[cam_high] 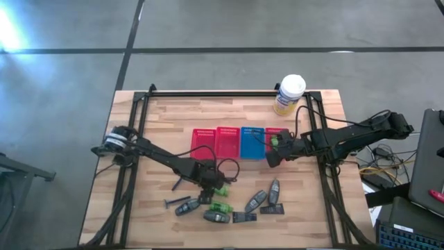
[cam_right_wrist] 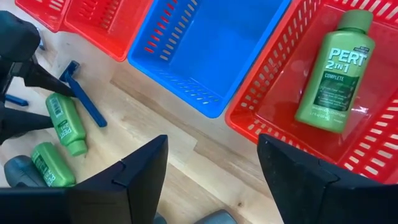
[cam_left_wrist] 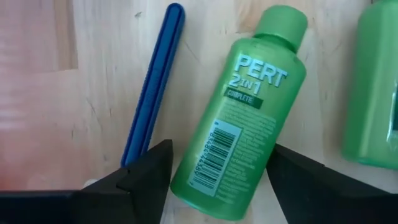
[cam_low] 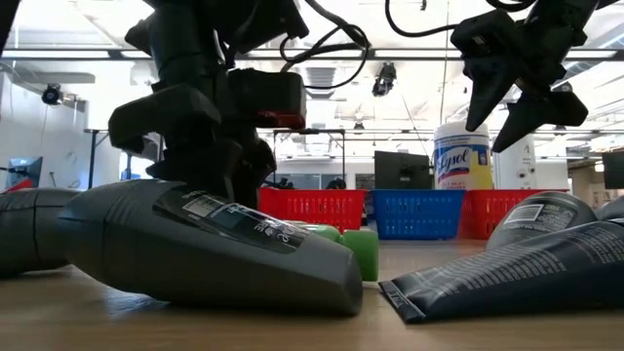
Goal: Pick & Place Travel size toiletries
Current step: Put the green shampoo into the right red bin
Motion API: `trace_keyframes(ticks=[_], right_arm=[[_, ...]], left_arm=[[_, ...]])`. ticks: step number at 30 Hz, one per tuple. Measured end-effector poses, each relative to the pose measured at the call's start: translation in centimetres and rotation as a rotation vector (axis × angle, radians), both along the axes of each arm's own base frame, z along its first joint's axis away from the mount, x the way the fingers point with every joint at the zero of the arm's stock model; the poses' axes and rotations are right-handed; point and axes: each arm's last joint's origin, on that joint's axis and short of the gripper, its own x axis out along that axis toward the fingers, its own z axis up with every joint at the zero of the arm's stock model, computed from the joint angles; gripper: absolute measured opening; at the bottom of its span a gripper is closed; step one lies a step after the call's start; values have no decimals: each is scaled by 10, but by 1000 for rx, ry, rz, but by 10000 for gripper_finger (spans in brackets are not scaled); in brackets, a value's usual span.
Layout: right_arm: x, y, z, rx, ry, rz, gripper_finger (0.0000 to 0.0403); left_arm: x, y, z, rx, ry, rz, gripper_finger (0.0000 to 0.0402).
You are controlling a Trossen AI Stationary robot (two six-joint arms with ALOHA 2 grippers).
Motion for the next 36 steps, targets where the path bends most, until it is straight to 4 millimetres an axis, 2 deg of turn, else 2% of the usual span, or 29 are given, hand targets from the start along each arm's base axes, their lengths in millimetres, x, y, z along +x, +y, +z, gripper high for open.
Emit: trace_keyframes(ticks=[7, 12, 15, 17, 23, 28, 32, 36], right_arm=[[2, 1, 1, 39, -16, 7, 235], [9, 3, 6, 51, -105, 21, 243], [14, 4, 9, 65, -165, 55, 250], [16, 6, 12, 76, -196, 77, 255], [20, 12, 17, 99, -268, 100, 265], [29, 11, 22, 131, -368, 58, 276], [42, 4, 25, 145, -466, 15, 287], [53, 1, 18, 146, -473, -8, 296]], left_arm=[[0, -1, 0, -4, -3, -66, 200], [0, -2, 1, -20, -3, -71, 164], [-3, -2, 6, -32, 5, -77, 157], [-8, 0, 14, -34, 13, -75, 155], [-23, 19, 62, 8, -83, 15, 152], [-30, 41, 101, 67, -262, 129, 150], [-24, 59, 110, 113, -346, 155, 150], [-15, 74, 112, 152, -379, 148, 149]])
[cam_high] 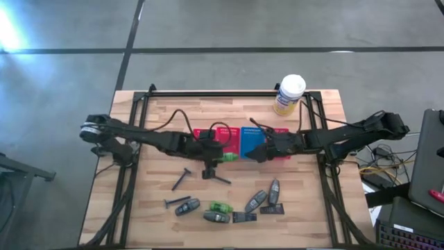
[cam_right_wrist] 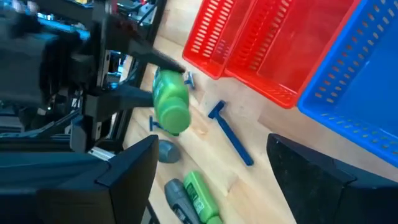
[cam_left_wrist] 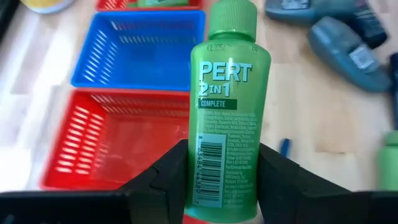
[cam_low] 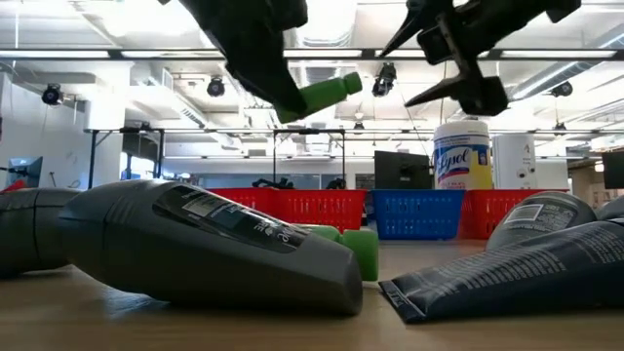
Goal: Pick & Place Travel size toiletries
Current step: Put the green shampoo into the right red bin
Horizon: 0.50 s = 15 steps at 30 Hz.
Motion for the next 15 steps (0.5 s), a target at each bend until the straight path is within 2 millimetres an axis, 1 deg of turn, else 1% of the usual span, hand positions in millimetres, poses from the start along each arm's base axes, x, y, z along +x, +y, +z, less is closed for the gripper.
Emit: trace_keyframes(ticks=[3, 6, 8, 12, 15], right_arm=[[7, 0, -6, 1, 4, -4, 302], [13, 0, -8, 4, -23, -6, 307], [18, -1, -8, 9, -57, -11, 309], [22, -3, -11, 21, -65, -30, 313], [24, -3, -14, 34, -53, -36, 311]], left_arm=[[7, 5, 2, 28, -1, -11, 149], [15, 7, 8, 50, -46, -34, 149], [21, 6, 7, 52, -53, -55, 149], [30, 6, 0, 53, -28, -69, 149], [36, 6, 1, 48, -46, -73, 149]])
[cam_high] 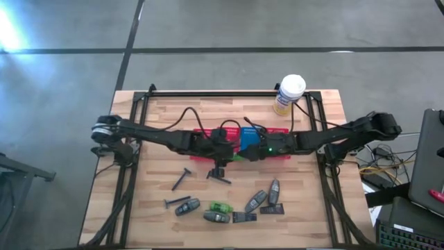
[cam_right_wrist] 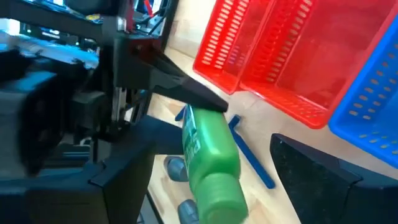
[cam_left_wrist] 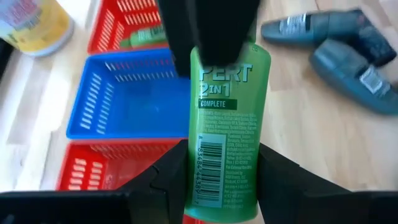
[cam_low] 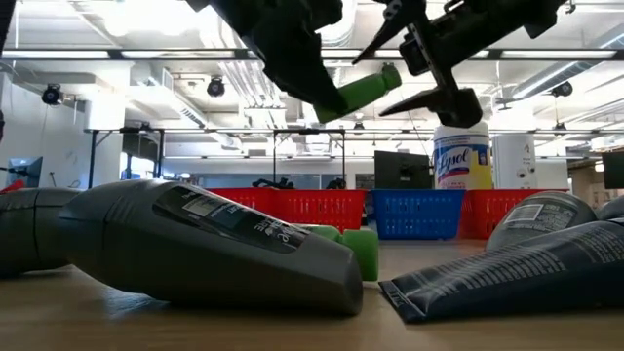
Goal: Pick & Place Travel size toiletries
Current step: Put the green shampoo into the right red bin
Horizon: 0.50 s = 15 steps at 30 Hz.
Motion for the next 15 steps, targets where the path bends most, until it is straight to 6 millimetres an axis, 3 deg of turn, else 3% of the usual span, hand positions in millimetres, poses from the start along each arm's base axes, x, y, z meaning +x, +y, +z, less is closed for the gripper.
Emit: trace_keyframes(ticks=[8, 15], right_arm=[[2, 2, -6, 37, 29, 10, 269], [1, 2, -5, 48, 24, 5, 209]], left_arm=[[1, 1, -1, 16, 0, 19, 149], [2, 1, 0, 15, -17, 20, 149]])
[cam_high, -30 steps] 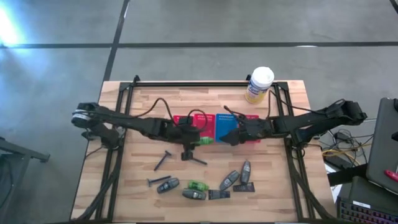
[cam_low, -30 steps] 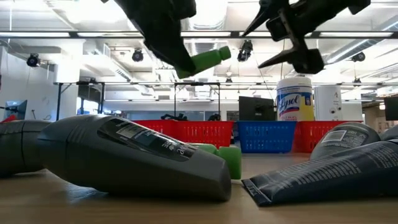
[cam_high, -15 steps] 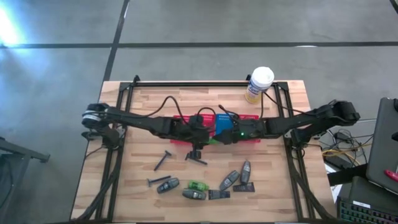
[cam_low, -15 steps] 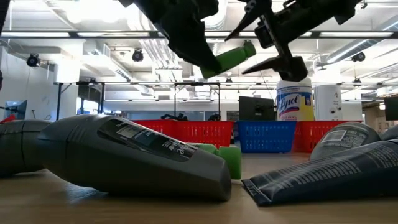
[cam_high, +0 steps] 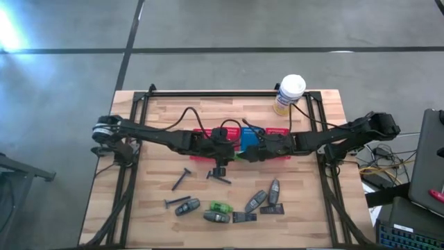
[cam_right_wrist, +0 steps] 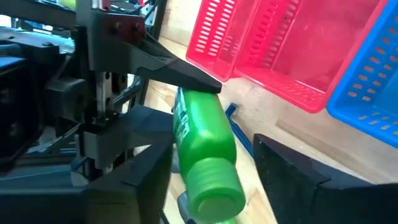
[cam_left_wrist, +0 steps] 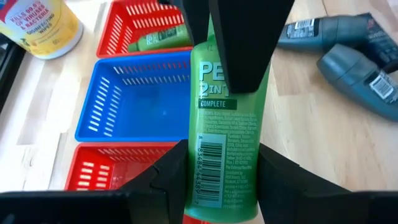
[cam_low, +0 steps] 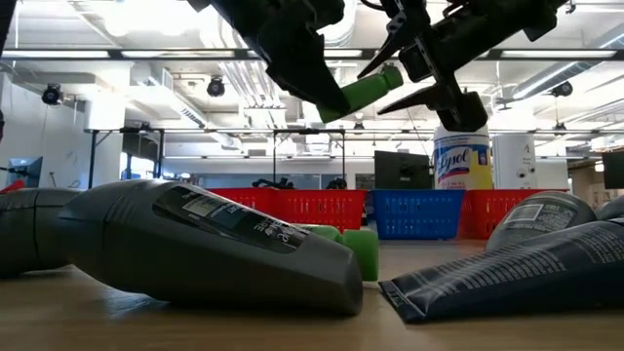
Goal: Pick & Place Travel size toiletries
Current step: Put the green shampoo into the right red bin
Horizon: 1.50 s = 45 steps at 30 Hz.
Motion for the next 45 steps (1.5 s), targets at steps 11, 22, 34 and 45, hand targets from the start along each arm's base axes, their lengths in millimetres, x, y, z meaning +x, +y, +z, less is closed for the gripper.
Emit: trace_keyframes(ticks=[11, 22, 34, 45], right_arm=[[1, 0, 0, -4, -6, -8, 108], [-16, -4, -2, -103, 127, -40, 97], [-93, 29, 5, -328, 327, -401, 97], [-96, 43, -25, -398, 483, -514, 99]], left_arm=[[1, 0, 0, -4, -10, -7, 155], [-8, 0, -8, 6, 122, -7, 223], [-29, 4, -22, 29, 307, 88, 245], [-31, 5, -29, 31, 318, 94, 245]])
